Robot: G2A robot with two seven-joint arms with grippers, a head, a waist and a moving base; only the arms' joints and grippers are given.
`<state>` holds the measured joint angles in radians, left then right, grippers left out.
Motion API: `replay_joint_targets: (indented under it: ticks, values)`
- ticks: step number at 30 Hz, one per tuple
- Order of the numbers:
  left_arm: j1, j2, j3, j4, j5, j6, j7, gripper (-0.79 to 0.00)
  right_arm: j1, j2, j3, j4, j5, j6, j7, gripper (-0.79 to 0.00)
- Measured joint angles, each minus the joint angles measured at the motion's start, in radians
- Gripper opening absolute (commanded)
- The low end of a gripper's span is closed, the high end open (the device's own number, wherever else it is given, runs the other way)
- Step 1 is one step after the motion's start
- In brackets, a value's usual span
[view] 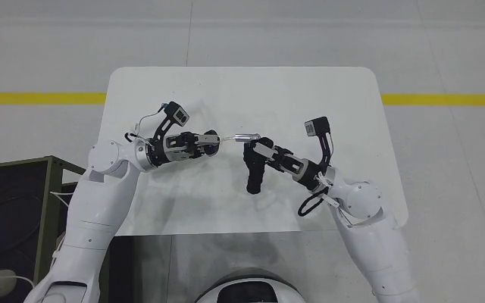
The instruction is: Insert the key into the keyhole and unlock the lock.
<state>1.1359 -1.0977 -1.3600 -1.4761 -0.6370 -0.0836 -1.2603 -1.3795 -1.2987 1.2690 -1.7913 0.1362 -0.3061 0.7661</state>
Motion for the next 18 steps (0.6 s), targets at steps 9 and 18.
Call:
replay_joint_targets:
  ticks: [9, 18]
  values:
    - [0.003, -0.002, -0.003, -0.002, 0.01, 0.0, -0.006, -0.785, 0.004, 0.002, 0.001, 0.003, -0.003, -0.005, -0.001, -0.785]
    - [0.002, 0.001, -0.027, 0.001, -0.013, -0.022, -0.083, -0.785, 0.021, 0.014, 0.045, 0.005, 0.012, -0.013, 0.075, -0.785]
